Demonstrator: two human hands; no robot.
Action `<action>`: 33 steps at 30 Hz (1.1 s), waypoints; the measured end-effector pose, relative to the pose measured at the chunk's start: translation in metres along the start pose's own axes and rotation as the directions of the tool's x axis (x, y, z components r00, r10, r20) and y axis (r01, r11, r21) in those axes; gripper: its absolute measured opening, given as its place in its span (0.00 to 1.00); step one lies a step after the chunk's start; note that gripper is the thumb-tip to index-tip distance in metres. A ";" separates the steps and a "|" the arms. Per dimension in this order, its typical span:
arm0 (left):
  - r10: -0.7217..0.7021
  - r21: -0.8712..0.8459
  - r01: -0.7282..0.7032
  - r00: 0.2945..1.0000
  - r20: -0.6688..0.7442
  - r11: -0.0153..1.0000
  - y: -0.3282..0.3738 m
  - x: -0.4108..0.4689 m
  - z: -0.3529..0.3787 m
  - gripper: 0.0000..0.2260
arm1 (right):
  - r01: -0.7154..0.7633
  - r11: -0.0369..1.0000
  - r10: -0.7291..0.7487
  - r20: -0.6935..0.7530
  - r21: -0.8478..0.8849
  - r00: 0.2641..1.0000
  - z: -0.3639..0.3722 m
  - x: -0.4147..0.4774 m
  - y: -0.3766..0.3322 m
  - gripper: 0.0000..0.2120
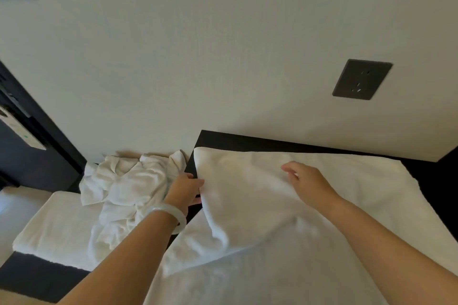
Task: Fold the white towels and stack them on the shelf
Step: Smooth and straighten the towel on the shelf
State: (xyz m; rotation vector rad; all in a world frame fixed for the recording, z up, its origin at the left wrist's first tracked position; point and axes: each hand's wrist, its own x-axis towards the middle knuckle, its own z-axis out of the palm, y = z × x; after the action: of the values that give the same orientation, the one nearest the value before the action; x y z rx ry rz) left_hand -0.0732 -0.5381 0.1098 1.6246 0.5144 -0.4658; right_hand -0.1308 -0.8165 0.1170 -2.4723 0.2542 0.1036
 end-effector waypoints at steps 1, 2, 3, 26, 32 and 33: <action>-0.026 -0.004 0.026 1.000 0.003 1.000 0.009 0.005 0.004 0.05 | -0.001 1.000 0.002 0.030 -0.026 1.000 0.002 0.014 -0.002 0.16; -0.050 -0.004 0.050 0.999 0.003 0.999 0.017 0.012 0.007 0.05 | 0.004 0.999 -0.001 0.050 -0.046 0.999 0.003 0.027 -0.003 0.17; -0.074 -0.039 0.075 0.997 0.018 0.996 0.023 0.018 0.009 0.06 | 0.008 0.998 -0.004 0.063 -0.061 0.998 0.004 0.039 -0.004 0.17; 0.175 0.130 -0.262 0.867 0.466 0.956 0.097 0.099 -0.016 0.16 | 0.012 0.985 0.061 0.409 -0.173 0.910 -0.063 0.119 0.004 0.12; 0.315 0.328 -0.559 0.762 0.566 0.762 0.119 0.090 -0.026 0.12 | 0.022 0.954 0.131 0.485 -0.297 0.864 -0.052 0.112 0.015 0.05; 0.361 0.369 -0.604 0.756 0.546 0.706 0.125 0.089 -0.027 0.10 | 0.040 0.940 0.149 0.513 -0.339 0.845 -0.050 0.111 0.015 0.07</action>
State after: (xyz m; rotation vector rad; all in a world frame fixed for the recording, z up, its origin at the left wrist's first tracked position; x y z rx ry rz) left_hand 0.0718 -0.5175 0.1623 2.0136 -0.4547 -0.5647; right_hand -0.0249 -0.8764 0.1323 -2.6472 0.0652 0.9194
